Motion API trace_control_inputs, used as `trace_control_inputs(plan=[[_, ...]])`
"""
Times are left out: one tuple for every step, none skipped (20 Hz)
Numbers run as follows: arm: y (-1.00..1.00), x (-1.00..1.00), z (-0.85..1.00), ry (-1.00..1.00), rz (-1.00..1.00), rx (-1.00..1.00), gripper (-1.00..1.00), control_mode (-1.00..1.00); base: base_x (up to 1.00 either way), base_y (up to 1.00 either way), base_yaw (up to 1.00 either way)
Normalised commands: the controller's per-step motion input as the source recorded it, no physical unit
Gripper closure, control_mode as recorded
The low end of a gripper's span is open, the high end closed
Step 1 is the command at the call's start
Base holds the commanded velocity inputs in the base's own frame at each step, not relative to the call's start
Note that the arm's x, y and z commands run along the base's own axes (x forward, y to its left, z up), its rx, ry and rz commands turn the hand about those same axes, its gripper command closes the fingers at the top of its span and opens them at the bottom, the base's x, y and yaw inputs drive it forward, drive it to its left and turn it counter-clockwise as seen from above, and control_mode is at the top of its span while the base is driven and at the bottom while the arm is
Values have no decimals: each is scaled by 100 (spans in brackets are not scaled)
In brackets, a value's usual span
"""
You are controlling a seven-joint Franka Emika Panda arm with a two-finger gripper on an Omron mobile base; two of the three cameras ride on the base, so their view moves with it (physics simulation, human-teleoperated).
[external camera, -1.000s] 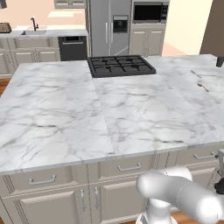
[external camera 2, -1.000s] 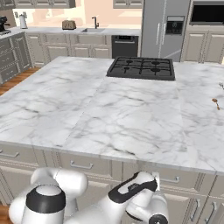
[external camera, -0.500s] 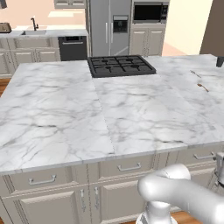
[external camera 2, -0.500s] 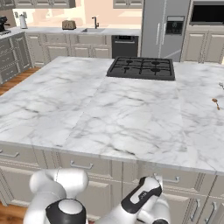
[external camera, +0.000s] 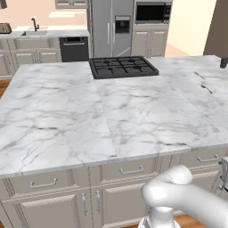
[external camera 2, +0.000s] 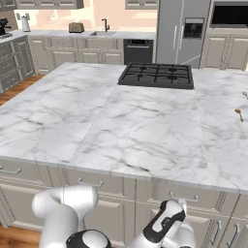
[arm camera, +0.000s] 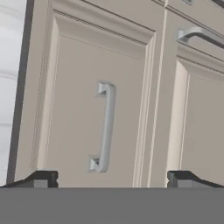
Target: Take the tongs from the drawer on the right and place them on the dining counter next to the tray containing the kebab skewer.
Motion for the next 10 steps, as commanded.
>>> trace_control_inputs(plan=[[-23,8,-12,0,0,0,-100,-100,0,0,0],[-21,9,-9,-1,0,0,-100,-100,0,0,0],[-14,11,-6,0,0,0,-100,-100,0,0,0],[-6,11,-2,-1,0,0,-100,-100,0,0,0],[-4,13,-2,0,0,0,-100,-100,0,0,0],[0,13,-2,-3,0,0,-100,-100,0,0,0],[0,13,-2,-5,0,0,-100,-100,0,0,0],[0,14,-2,-6,0,0,-100,-100,0,0,0],[0,10,0,-7,0,0,-100,-100,0,0,0],[0,9,0,-7,0,1,-100,-100,0,0,0]])
